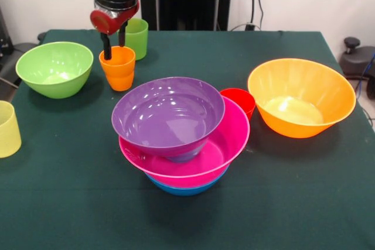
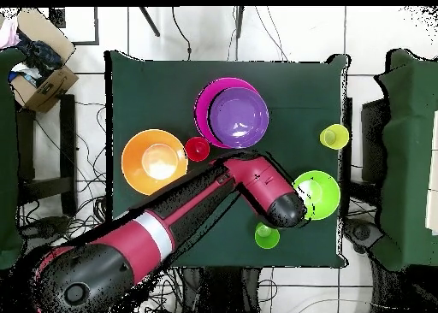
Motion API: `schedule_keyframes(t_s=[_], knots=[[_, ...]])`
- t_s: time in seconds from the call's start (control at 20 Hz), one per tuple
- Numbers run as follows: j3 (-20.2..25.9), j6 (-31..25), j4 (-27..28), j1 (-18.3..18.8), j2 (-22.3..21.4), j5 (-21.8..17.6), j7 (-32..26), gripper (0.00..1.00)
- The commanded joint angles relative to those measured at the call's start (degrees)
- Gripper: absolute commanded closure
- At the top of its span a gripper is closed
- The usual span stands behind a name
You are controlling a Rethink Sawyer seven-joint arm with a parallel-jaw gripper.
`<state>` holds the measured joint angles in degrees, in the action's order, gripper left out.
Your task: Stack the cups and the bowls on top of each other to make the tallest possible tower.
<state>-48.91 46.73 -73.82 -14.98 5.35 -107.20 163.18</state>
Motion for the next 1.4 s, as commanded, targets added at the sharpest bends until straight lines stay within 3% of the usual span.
schedule_keyframes(t_s=[0.05, 0.5, 1.4], knots=[[10.8, -1.1, 6.6, -0.4, 3.5, 0.4, -1.4, 0.00], [9.4, -0.4, 6.8, -1.3, 5.3, 0.2, 0.7, 0.00], [11.3, -3.4, 6.5, -1.0, 3.2, 2.1, -8.9, 0.00]])
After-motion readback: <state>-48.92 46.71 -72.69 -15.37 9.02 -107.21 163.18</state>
